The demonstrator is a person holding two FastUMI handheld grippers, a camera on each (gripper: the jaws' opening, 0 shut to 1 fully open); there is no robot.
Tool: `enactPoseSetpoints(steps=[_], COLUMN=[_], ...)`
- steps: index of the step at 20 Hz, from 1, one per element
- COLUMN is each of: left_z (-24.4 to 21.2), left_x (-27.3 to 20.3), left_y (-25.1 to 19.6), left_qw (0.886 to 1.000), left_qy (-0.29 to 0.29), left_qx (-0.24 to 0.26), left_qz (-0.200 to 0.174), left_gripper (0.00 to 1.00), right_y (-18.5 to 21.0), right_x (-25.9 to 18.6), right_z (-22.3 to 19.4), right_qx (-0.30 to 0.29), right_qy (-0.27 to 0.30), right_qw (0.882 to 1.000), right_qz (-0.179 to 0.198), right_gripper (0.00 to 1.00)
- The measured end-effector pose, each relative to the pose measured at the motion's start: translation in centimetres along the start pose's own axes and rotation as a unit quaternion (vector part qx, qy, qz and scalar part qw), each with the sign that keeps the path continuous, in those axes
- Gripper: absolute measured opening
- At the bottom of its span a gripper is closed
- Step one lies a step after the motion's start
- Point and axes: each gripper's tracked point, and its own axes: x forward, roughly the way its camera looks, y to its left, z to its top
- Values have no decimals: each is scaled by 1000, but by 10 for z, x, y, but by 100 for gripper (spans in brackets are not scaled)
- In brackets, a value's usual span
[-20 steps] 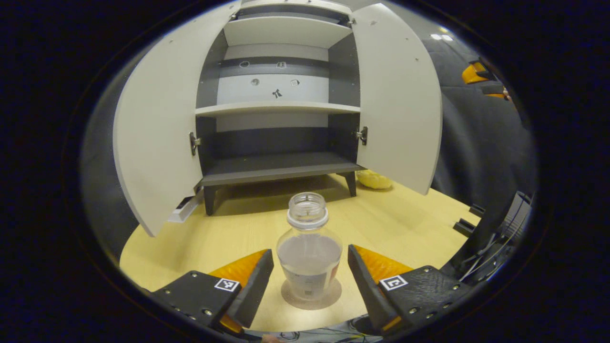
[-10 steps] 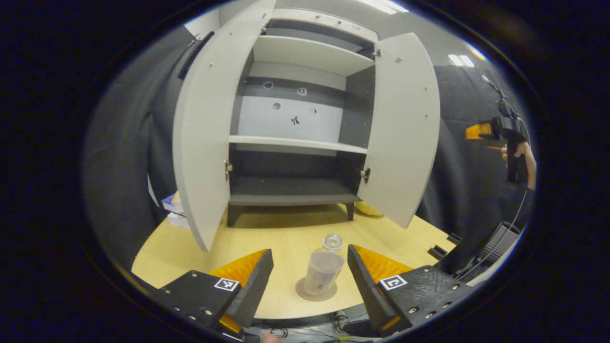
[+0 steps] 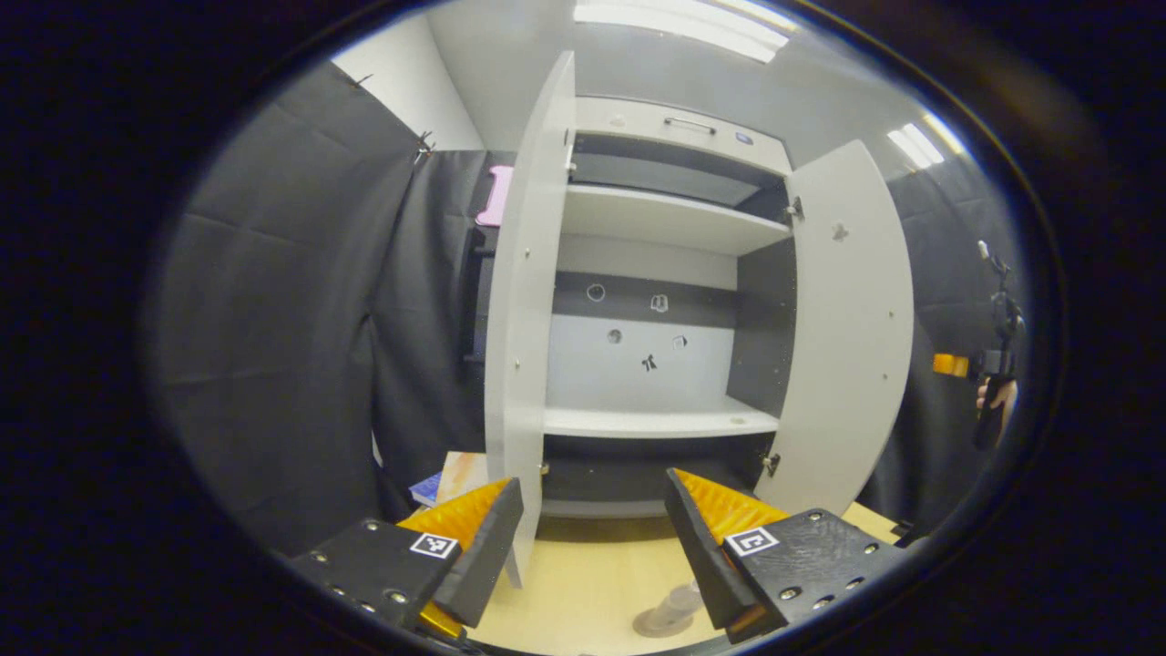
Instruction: Grasp the bottle in the cabinet with the left hand and place it on the coaster, then close the right door with the right hand and the left door with the left hand.
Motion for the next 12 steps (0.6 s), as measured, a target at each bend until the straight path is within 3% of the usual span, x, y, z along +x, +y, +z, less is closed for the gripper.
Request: enactPoseSetpoints(steps=[7, 9, 10, 12], left_z=[64, 72, 72, 66], left_x=[15, 14, 13, 7], left_y=[-2, 1, 3, 5], left_qw=[999, 997, 997, 995], left_qy=[-18, -32, -35, -29], left_qx=[-36, -41, -44, -53], left_qz=[33, 50, 59, 75], left_gripper=[90, 90, 90, 90], right_y=[16, 27, 31, 36], right_x=[31, 36, 38, 44], right_z=[23, 33, 36, 43], right_qx=[-29, -34, -33, -29], right_qy=[-5, -11, -13, -11], right_qw=[996, 993, 992, 989], right_qz=[79, 111, 124, 141], right_gripper=[98, 98, 93, 98])
